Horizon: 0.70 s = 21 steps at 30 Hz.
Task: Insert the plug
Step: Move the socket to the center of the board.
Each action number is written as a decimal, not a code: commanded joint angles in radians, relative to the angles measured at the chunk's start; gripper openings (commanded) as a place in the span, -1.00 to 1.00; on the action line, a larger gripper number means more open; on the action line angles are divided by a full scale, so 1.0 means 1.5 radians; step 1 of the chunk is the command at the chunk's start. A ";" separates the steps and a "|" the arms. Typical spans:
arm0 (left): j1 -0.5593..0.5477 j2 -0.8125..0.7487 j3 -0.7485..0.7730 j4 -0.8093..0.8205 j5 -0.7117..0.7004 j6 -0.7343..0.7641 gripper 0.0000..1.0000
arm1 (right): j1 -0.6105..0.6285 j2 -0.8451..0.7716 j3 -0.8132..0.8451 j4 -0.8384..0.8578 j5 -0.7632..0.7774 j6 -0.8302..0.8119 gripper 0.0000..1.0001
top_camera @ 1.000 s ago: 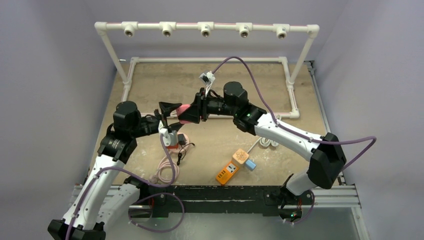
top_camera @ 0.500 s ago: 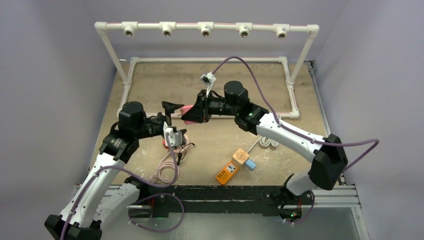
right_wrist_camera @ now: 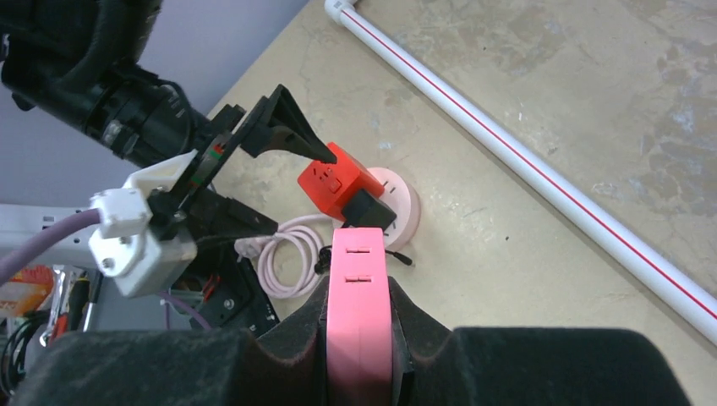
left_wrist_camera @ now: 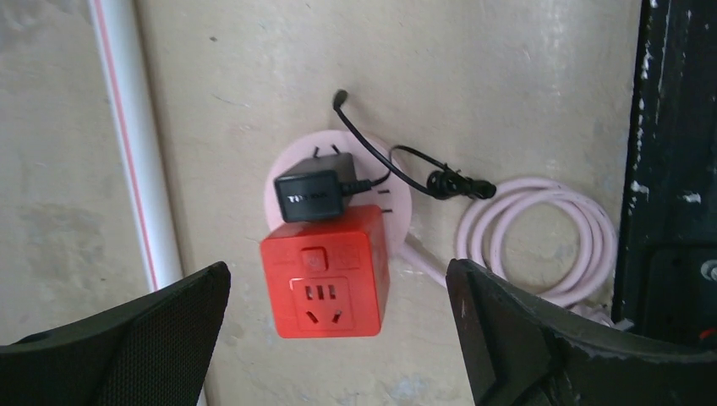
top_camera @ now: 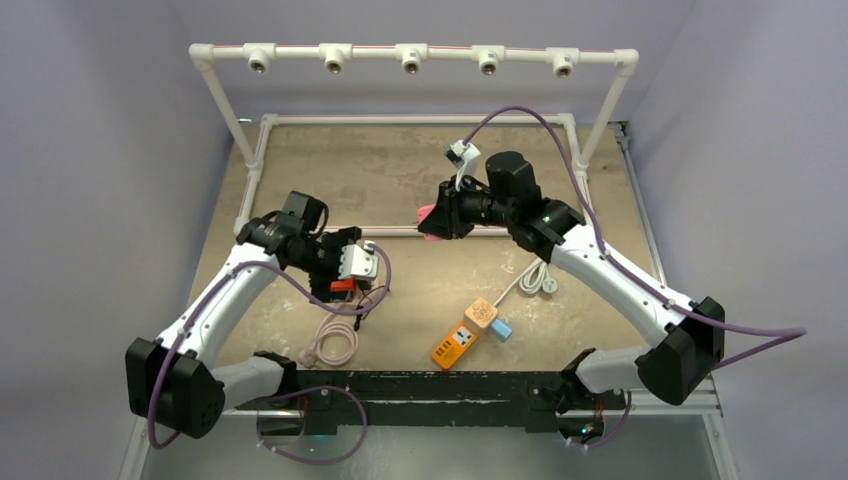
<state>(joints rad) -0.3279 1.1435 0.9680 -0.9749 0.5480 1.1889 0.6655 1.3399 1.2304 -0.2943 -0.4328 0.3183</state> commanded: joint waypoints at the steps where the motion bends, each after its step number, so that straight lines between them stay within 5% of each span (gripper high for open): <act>1: 0.016 0.050 0.032 -0.082 -0.045 0.061 0.98 | -0.003 -0.036 0.005 -0.023 0.017 -0.023 -1.00; 9: 0.016 0.074 -0.022 0.039 -0.121 -0.030 0.82 | -0.005 -0.046 0.003 -0.028 0.017 -0.021 -1.00; 21: -0.015 0.113 -0.078 0.146 -0.130 -0.236 -0.30 | -0.018 -0.046 0.015 -0.024 0.008 -0.035 -1.00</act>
<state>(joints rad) -0.3145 1.2808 0.9157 -0.8394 0.3809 0.9848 0.6518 1.2999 1.2301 -0.3466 -0.4278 0.2920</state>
